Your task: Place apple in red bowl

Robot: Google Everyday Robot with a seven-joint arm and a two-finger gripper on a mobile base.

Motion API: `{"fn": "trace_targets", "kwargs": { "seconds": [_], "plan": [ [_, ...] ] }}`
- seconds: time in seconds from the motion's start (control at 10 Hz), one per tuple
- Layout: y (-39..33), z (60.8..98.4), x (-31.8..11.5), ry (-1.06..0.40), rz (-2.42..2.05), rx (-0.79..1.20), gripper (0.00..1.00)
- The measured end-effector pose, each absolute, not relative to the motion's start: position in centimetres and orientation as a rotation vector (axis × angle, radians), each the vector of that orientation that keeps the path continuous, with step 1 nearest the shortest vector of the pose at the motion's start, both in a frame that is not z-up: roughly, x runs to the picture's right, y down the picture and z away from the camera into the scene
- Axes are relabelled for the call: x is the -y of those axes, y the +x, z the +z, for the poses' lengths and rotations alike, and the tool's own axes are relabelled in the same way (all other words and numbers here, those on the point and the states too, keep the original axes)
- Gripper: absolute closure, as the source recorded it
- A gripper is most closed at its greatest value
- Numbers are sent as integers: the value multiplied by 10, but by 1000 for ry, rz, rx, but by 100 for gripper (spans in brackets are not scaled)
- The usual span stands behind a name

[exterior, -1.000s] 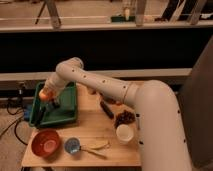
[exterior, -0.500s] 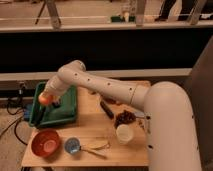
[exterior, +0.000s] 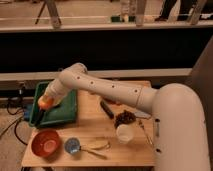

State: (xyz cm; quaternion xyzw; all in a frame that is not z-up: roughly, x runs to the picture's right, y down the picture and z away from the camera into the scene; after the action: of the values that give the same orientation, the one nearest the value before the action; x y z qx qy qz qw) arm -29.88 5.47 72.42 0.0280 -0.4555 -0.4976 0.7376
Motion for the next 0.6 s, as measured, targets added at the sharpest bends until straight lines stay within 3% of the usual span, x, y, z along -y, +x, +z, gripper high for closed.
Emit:
{"fn": "trace_targets", "kwargs": {
  "seconds": [0.6],
  "plan": [
    [-287,698,-81,39,-1088,1039,100]
  ]
}}
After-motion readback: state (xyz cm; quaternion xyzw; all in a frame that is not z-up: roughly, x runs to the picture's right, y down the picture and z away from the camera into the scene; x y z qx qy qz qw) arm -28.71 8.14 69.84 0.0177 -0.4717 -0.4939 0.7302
